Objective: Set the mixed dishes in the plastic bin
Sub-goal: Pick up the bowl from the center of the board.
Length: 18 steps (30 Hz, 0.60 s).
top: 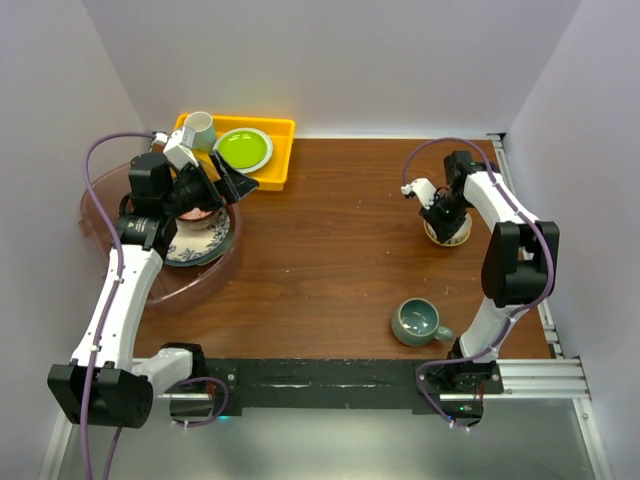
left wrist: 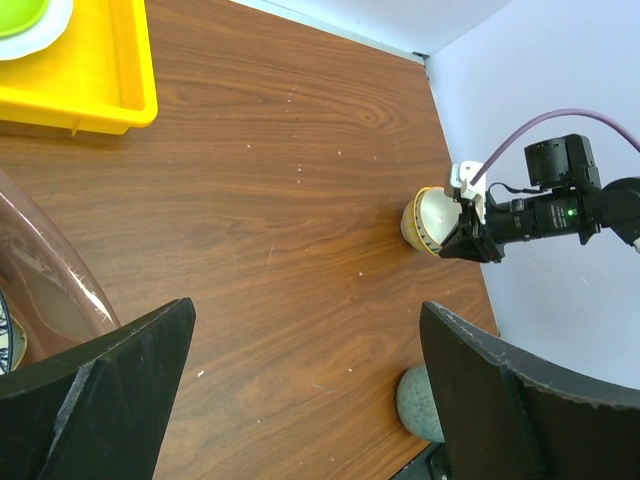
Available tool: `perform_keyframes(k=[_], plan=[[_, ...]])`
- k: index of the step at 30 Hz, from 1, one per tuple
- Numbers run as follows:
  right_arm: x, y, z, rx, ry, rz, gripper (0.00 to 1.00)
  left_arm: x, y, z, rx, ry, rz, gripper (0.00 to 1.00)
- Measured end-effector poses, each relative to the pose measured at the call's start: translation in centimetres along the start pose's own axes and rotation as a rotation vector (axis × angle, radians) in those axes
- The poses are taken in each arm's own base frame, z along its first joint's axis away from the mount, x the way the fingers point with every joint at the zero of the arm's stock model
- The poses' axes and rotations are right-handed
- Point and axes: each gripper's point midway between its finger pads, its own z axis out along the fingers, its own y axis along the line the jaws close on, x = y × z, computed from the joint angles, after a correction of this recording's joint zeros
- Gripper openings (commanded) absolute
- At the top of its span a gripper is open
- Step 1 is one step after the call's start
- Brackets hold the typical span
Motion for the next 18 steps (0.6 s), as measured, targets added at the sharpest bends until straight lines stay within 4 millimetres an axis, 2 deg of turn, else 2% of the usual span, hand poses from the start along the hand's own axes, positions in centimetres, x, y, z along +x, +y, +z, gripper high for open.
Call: perform_keyframes(k=[1,11,14,18], plan=[[-0.2,-0.1,0.0,0.001,-0.008,-0.009,0.00,0.0,0.0,0.0,0.000,0.000,-0.004,1.00],[-0.6,-0.3,-1.1,0.010,-0.036,-0.030,0.00,0.0,-0.2,0.2,0.018,-0.006,-0.023,1.00],[-1.3,-0.2,-2.3,0.013,-0.076,-0.050,0.00,0.3,-0.2,0.4,0.027,0.003,-0.042,1.00],[-2.7,0.1,-5.0,0.037,-0.162,-0.082,0.00,0.4,-0.6,0.6,0.052,0.014,-0.064,1.00]])
